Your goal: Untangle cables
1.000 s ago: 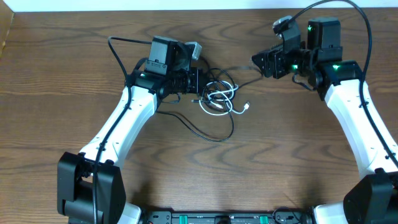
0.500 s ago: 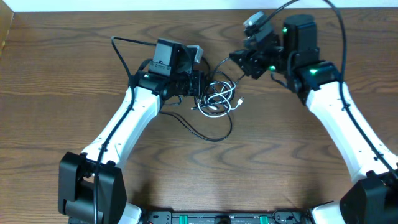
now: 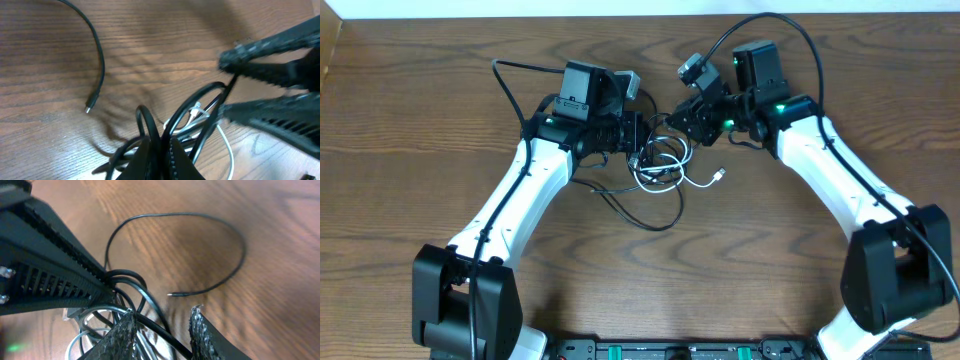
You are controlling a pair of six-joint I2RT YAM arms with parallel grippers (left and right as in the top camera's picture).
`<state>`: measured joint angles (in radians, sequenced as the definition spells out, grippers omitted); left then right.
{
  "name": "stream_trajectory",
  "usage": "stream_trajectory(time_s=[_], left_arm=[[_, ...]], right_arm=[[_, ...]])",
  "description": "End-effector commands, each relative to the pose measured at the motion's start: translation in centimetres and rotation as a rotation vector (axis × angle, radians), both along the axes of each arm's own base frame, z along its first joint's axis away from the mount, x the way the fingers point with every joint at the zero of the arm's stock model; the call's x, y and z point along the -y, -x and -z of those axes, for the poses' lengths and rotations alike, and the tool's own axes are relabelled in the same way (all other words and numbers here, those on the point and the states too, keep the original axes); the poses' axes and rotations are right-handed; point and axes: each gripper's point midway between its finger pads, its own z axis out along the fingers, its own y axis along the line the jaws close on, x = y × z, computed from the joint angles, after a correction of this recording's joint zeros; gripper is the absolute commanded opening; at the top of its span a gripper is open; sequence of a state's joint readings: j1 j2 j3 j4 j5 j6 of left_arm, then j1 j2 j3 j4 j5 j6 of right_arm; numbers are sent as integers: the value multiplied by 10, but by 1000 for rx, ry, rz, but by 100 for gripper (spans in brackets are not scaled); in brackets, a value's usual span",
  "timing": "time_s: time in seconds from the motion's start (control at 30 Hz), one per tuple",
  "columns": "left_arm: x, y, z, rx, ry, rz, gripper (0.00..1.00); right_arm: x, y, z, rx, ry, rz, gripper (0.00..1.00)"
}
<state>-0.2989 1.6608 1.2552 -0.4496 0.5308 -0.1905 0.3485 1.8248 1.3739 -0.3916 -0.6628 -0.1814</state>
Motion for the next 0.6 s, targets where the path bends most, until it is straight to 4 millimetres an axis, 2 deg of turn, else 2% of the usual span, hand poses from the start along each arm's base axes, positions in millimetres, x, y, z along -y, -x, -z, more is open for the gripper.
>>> stream_trajectory(time_s=[0.0, 0.1, 0.23, 0.43, 0.57], left_arm=[[9, 3, -8, -10, 63, 31, 7], [11, 3, -10, -7, 76, 40, 7], [14, 5, -12, -11, 97, 55, 7], [32, 19, -27, -25, 214, 162, 7], [40, 30, -34, -52, 276, 214, 7]], right_arm=[[-20, 13, 5, -30, -59, -109, 31], [-27, 22, 3, -34, -105, -179, 31], [-27, 22, 6, -40, -103, -182, 27], [-28, 9, 10, 13, -87, -159, 26], [-28, -1, 6, 59, -85, -137, 26]])
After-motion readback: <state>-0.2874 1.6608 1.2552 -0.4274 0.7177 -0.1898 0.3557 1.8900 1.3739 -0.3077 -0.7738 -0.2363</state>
